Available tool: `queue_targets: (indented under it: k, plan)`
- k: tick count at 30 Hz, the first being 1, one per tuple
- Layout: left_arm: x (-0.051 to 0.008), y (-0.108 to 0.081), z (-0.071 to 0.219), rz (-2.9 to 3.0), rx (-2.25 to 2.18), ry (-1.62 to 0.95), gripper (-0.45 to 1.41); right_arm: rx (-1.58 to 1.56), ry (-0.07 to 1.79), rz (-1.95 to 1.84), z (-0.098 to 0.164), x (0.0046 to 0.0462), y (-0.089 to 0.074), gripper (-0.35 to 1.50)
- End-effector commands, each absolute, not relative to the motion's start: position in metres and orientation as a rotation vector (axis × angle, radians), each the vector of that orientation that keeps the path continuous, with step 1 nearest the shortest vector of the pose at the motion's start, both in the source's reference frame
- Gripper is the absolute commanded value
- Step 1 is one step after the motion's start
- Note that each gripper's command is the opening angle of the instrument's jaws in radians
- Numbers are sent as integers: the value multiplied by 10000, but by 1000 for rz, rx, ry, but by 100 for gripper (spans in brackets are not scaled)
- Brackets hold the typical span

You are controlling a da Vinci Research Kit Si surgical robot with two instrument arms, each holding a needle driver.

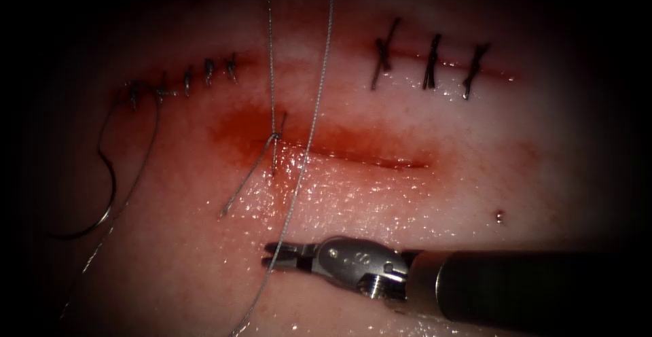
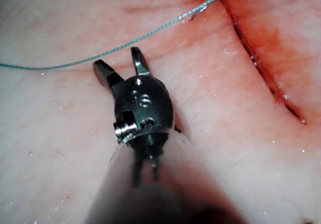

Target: Wound Closure

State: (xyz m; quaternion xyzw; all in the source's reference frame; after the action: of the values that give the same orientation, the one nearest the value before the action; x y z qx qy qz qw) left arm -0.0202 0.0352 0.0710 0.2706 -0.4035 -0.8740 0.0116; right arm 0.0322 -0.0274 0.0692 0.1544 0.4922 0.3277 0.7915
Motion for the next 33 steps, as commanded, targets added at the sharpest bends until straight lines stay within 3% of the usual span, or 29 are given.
queue_targets:
  k: [1,8,12,19,33]
  plan:
    - [-207,349,714,-2729,868,-1251,-45,321,1061,711,694,326,-274,114]
    - [-199,312,697,-2726,1067,-1151,-45,280,1055,730,674,317,-255,146]
    - [-193,292,681,-2736,1243,-1084,-45,266,1069,719,659,305,-243,145]
    - [-177,266,637,-2757,1540,-935,-45,230,1065,677,640,275,-213,123]
    - [-174,249,550,-2698,1925,-737,-45,151,1046,702,672,302,-150,138]
